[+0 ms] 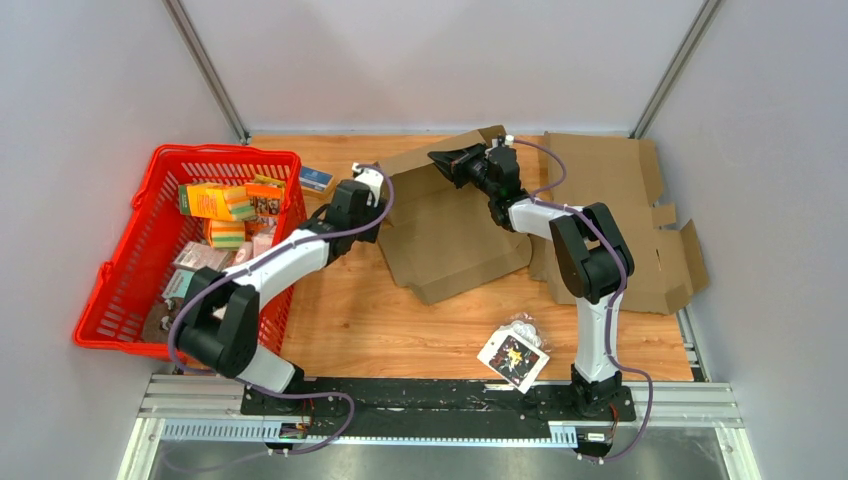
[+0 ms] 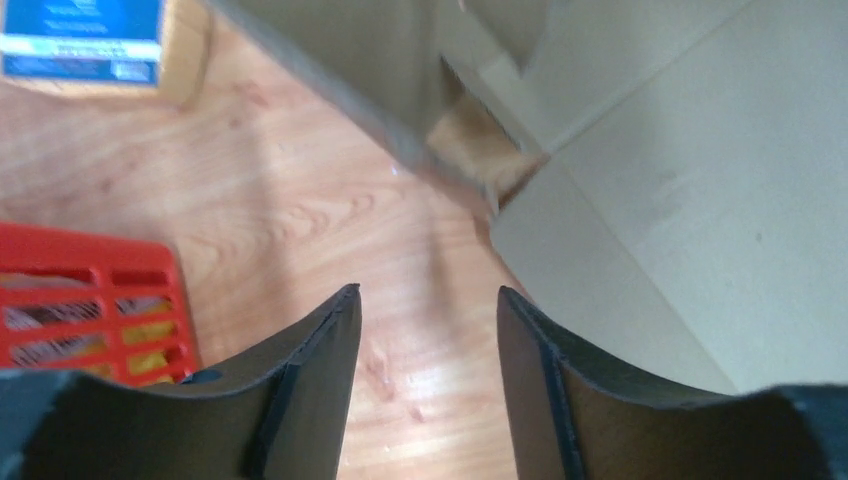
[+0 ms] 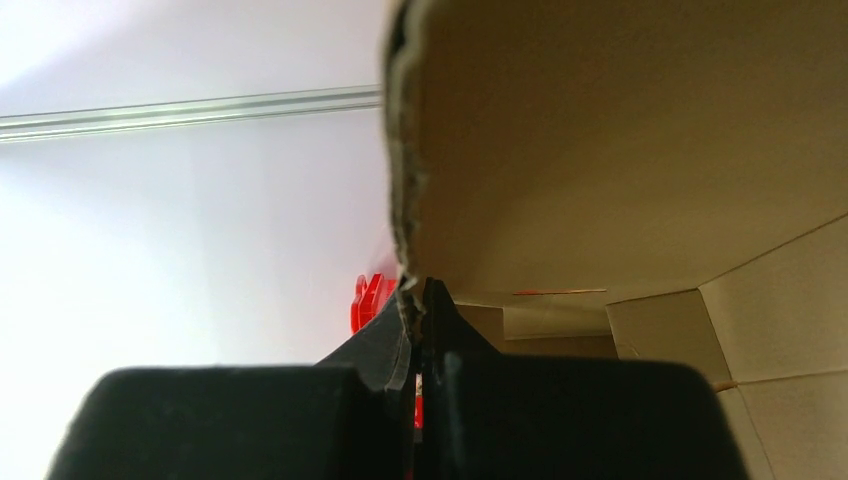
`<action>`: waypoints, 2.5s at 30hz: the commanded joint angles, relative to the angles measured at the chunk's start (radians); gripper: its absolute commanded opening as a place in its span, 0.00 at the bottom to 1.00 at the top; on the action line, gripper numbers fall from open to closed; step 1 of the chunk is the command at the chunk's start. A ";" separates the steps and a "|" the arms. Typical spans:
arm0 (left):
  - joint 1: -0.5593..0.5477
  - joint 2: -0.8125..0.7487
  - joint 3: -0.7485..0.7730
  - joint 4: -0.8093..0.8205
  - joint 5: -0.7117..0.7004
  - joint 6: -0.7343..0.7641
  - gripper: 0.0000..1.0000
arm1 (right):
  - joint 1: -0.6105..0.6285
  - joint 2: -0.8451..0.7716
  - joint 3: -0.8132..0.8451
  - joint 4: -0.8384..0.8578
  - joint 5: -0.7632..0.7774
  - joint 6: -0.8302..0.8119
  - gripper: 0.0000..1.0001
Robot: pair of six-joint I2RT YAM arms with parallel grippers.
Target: Fold the paper box
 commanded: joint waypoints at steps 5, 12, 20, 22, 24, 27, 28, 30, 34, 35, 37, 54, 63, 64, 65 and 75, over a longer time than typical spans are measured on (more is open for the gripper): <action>0.033 -0.163 -0.180 0.187 0.011 -0.020 0.67 | -0.003 -0.018 -0.016 -0.014 0.007 -0.029 0.00; 0.099 0.017 0.015 0.192 0.113 0.029 0.75 | -0.002 -0.024 -0.013 -0.015 0.002 -0.028 0.00; 0.103 0.127 0.102 0.302 0.278 0.113 0.75 | 0.011 -0.002 0.004 -0.014 -0.009 -0.017 0.00; 0.103 0.150 0.122 0.335 0.319 0.094 0.69 | 0.014 0.005 0.006 -0.006 -0.015 -0.003 0.00; 0.102 0.167 0.139 0.348 0.341 0.080 0.58 | 0.017 0.013 0.004 0.005 -0.016 0.015 0.00; 0.093 0.181 0.130 0.388 0.344 0.020 0.49 | 0.021 0.010 -0.005 0.009 -0.012 0.021 0.00; 0.074 0.172 0.119 0.417 0.323 0.006 0.47 | 0.024 0.010 -0.007 0.009 -0.006 0.023 0.00; 0.056 0.158 0.071 0.458 0.292 -0.008 0.43 | 0.029 0.010 -0.005 0.009 -0.002 0.020 0.00; 0.045 0.123 0.021 0.492 0.299 -0.016 0.54 | 0.026 0.021 -0.002 0.009 -0.009 0.021 0.00; 0.045 0.114 0.009 0.495 0.299 -0.016 0.55 | 0.026 0.022 -0.005 0.011 -0.006 0.023 0.00; 0.045 0.097 -0.035 0.533 0.330 -0.009 0.58 | 0.026 0.025 -0.002 0.012 -0.006 0.023 0.00; -0.039 0.247 0.079 0.562 -0.121 -0.091 0.53 | 0.049 0.041 -0.011 0.040 -0.002 0.080 0.00; -0.110 0.340 0.246 0.344 -0.515 -0.207 0.44 | 0.054 0.047 -0.019 0.045 -0.024 0.162 0.00; -0.110 0.354 0.313 0.296 -0.538 -0.224 0.49 | 0.055 0.047 -0.017 0.051 -0.027 0.166 0.00; -0.112 0.368 0.346 0.196 -0.578 -0.255 0.51 | 0.057 0.045 -0.017 0.052 -0.030 0.176 0.00; -0.102 0.424 0.471 0.025 -0.617 -0.231 0.00 | 0.064 -0.001 -0.060 0.046 -0.022 0.164 0.04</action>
